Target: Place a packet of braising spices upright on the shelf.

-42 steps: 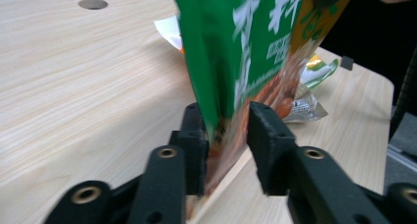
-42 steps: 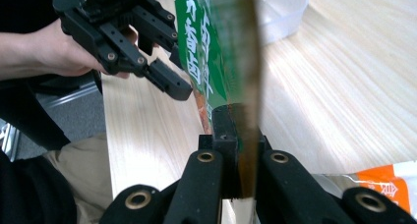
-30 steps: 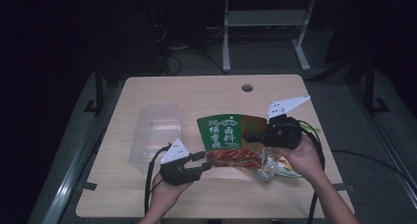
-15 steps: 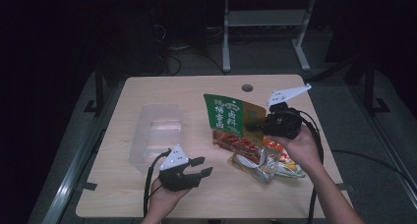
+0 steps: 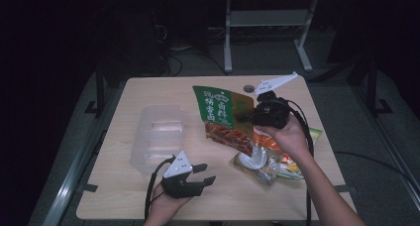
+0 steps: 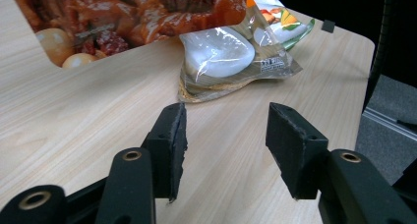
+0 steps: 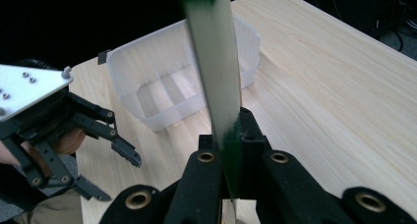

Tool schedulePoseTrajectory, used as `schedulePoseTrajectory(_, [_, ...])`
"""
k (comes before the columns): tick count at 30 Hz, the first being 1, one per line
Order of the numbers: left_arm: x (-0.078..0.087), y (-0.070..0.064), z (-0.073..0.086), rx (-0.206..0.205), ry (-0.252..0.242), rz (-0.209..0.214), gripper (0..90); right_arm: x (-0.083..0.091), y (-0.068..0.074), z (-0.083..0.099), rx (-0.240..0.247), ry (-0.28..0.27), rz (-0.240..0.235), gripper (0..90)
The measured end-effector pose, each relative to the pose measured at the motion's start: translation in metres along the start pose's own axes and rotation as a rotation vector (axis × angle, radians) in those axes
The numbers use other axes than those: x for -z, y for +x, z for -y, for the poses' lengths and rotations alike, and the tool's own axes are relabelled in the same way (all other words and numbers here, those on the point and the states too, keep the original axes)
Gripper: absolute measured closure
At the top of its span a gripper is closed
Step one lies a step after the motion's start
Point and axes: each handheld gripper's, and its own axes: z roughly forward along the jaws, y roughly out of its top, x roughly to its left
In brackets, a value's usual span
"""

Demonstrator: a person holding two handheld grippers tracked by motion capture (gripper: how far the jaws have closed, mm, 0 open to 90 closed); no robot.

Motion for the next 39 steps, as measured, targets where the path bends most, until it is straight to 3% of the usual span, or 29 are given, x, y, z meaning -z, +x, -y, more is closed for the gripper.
schedulePoseTrajectory(11, [-0.002, -0.003, 0.002, -0.003, -0.014, 0.005, 44.2, -0.015, 0.002, -0.019, 0.029, 0.006, -0.009, 89.5])
schedulePoseTrajectory(19, [-0.005, -0.003, 0.003, -0.012, 0.004, 0.011, 41.0, -0.026, 0.007, -0.035, 0.045, 0.007, -0.017, 89.5])
schedulePoseTrajectory(25, [-0.006, -0.004, 0.003, 0.001, -0.003, 0.013, 36.8, -0.036, 0.009, -0.046, 0.054, 0.003, -0.025, 89.5])
schedulePoseTrajectory(39, [-0.009, -0.008, 0.003, -0.023, -0.001, 0.013, 31.3, -0.065, 0.011, -0.072, 0.084, -0.011, -0.037, 89.5])
